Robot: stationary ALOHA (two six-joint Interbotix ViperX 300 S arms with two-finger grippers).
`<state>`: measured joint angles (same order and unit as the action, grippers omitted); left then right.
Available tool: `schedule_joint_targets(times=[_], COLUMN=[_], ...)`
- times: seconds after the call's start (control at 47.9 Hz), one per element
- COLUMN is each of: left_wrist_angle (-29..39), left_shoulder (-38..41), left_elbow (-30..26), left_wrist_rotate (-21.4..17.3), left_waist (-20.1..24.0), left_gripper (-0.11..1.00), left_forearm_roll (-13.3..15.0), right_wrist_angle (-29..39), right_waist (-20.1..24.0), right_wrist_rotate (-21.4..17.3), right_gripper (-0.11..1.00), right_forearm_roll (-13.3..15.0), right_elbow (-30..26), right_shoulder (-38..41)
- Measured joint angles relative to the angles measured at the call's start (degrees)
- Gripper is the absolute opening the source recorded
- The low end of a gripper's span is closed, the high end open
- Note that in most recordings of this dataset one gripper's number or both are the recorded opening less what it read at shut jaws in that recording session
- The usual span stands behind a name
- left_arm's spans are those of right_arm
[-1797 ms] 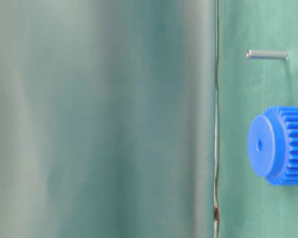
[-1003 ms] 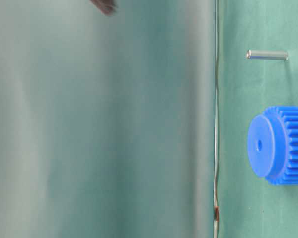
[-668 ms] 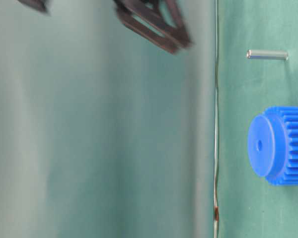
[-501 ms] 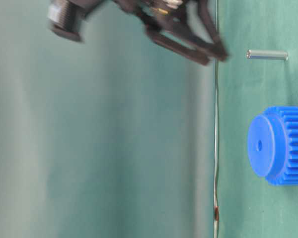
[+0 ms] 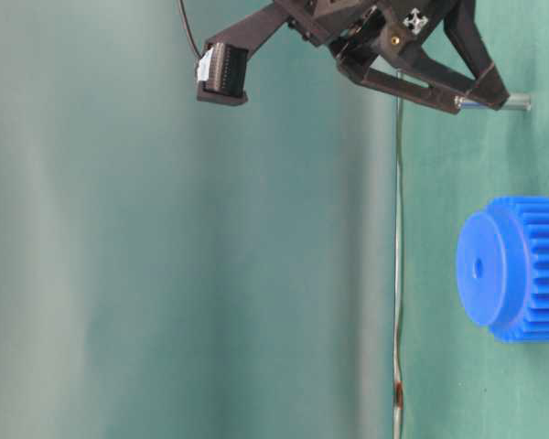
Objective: Insert the shaft into the center hole of the gear.
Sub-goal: 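Move the right gripper over the silver shaft and grasp it upright, then lift the shaft with the right gripper and carry it over the blue gear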
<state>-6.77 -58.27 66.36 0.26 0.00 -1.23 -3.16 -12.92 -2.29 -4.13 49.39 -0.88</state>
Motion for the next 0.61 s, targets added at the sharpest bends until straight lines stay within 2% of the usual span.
schedule_joint_targets(times=[0.104,0.292,0.355,0.606], left_wrist_angle=[0.09,0.09,0.09,0.53], left_shoulder=[0.00,0.00,0.00,0.00], left_elbow=[0.00,0.00,0.00,0.00], left_wrist_rotate=[0.00,0.00,0.00,0.00], left_waist=[0.00,0.00,0.00,0.00], left_gripper=[0.03,0.03,0.03,0.03], left_forearm_roll=[0.00,0.00,0.00,0.00], right_wrist_angle=[-0.18,-1.23,-1.41,-1.32], right_waist=[-0.09,0.00,-0.09,-0.44], right_wrist_rotate=[0.00,0.00,0.00,-0.18], right_gripper=[0.76,0.27,0.16,0.16], right_forearm_roll=[0.00,0.00,-0.09,-0.09], right_elbow=[0.00,0.00,0.09,0.00], right_shoulder=[0.00,0.00,0.00,-0.09])
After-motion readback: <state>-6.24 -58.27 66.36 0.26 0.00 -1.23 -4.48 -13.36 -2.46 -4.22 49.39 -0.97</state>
